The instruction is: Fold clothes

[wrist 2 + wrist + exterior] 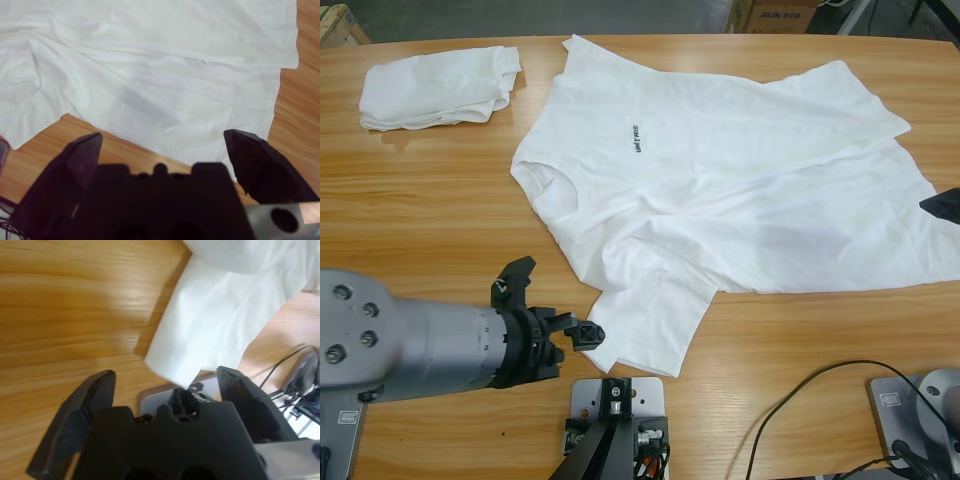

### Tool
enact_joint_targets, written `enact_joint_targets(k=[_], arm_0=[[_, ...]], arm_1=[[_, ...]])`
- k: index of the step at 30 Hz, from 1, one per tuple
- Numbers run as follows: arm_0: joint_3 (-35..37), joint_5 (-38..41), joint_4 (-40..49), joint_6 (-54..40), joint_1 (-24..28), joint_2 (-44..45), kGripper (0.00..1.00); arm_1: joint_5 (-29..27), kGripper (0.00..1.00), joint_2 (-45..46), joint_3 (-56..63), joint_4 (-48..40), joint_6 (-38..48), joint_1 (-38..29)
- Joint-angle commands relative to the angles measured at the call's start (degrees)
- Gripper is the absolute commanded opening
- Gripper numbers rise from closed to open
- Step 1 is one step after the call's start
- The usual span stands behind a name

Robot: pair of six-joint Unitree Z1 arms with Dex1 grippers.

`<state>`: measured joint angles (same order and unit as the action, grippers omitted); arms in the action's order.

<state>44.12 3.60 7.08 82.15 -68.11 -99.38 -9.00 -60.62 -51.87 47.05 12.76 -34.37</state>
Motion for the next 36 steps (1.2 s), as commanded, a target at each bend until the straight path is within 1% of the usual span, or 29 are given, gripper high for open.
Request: enact_joint_targets(k=[1,6,15,16,18,19,23,24,25,26,36], arm_0=[[-0.6,0.2,-6.9,5.2,-0.8,-5.0,0.775],[-0.6,4.0,-7.6,7.1,-0.8,-5.2,0.77],[-1.7,5.2,-7.5,7.5,-1.3,-3.9,0.769],[-1.9,5.5,-7.5,7.4,-1.3,-3.9,0.75],[-2.3,5.9,-7.5,7.4,-1.3,-3.9,0.629],[-2.4,5.9,-7.5,7.4,-1.3,-4.1,0.609],[-2.6,5.7,-7.5,7.3,-1.2,-4.3,0.607],[-2.7,5.4,-7.6,7.3,-1.2,-4.3,0.545],[-2.7,4.7,-7.6,7.4,-1.1,-4.5,0.41],[-2.6,4.0,-7.9,7.4,-1.1,-4.7,0.356],[-2.7,2.4,-9.0,7.5,-0.8,-6.8,0.364]], arm_1=[[0.0,0.987,-0.3,1.5,0.9,0.5,0.9],[0.0,0.987,-0.3,1.6,0.9,0.6,0.9],[-0.3,0.987,0.1,1.7,1.2,0.6,0.9],[-0.3,0.987,0.0,1.7,1.2,0.6,0.9],[-0.3,0.987,-0.1,1.7,1.2,0.6,0.9],[-0.3,0.987,-0.1,1.7,1.2,0.6,0.9],[-0.3,0.987,0.2,1.7,1.2,0.6,0.9],[-0.3,0.987,0.2,1.7,1.2,0.6,0.9],[-0.3,0.987,0.2,1.8,1.2,0.6,0.9],[-0.3,0.987,0.2,1.8,1.2,0.6,0.9],[-0.2,0.987,-0.1,1.8,1.6,0.6,0.9]])
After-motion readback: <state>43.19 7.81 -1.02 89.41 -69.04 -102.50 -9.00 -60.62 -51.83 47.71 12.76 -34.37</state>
